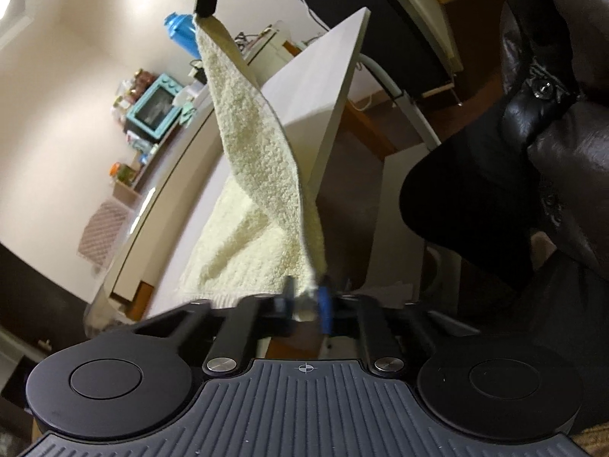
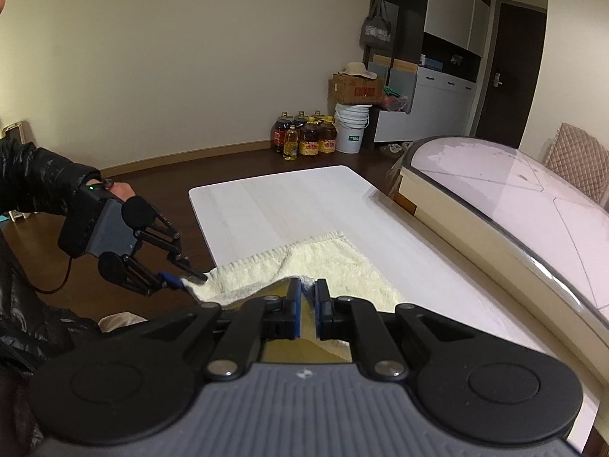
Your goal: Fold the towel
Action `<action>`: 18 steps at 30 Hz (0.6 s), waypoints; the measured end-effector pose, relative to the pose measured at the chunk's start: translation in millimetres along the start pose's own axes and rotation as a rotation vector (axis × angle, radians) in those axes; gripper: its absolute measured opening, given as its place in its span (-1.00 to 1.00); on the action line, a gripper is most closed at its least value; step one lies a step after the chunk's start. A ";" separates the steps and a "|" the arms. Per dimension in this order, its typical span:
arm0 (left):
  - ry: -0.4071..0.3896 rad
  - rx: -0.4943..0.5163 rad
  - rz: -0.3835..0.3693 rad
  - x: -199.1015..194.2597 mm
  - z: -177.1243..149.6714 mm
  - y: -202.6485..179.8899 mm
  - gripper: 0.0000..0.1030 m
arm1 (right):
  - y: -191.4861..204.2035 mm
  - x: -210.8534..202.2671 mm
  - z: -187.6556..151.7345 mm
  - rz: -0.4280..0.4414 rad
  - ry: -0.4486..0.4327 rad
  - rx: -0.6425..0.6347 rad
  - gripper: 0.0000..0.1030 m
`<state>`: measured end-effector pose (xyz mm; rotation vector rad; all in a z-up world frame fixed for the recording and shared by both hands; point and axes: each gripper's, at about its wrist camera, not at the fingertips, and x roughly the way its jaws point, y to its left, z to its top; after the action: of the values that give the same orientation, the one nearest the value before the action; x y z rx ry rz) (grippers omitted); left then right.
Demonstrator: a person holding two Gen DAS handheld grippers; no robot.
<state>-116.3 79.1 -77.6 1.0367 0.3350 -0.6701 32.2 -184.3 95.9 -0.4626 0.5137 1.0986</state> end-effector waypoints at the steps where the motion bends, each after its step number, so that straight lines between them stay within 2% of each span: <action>1: 0.004 -0.008 -0.028 -1.6 1.2 5.3 -0.85 | 0.4 0.3 -2.8 -0.002 0.003 0.000 -0.85; 5: 0.021 -0.083 -0.143 -4.6 5.0 36.2 -0.86 | 3.2 -2.4 -24.2 0.010 0.031 0.005 -0.85; 10: 0.036 -0.202 -0.279 -6.0 10.9 106.6 -0.86 | 2.5 -8.6 -49.9 0.048 0.062 0.029 -0.86; 14: 0.055 -0.211 -0.325 1.7 15.2 141.8 -0.86 | -0.2 -12.2 -68.6 0.087 0.088 0.074 -0.86; 18: 0.084 -0.258 -0.339 20.8 14.1 171.5 -0.86 | -19.6 -12.5 -76.7 0.117 0.065 0.149 -0.86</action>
<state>10.7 117.2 34.1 0.7679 0.6627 -0.8628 33.3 -245.8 44.5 -0.3419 0.6819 1.1511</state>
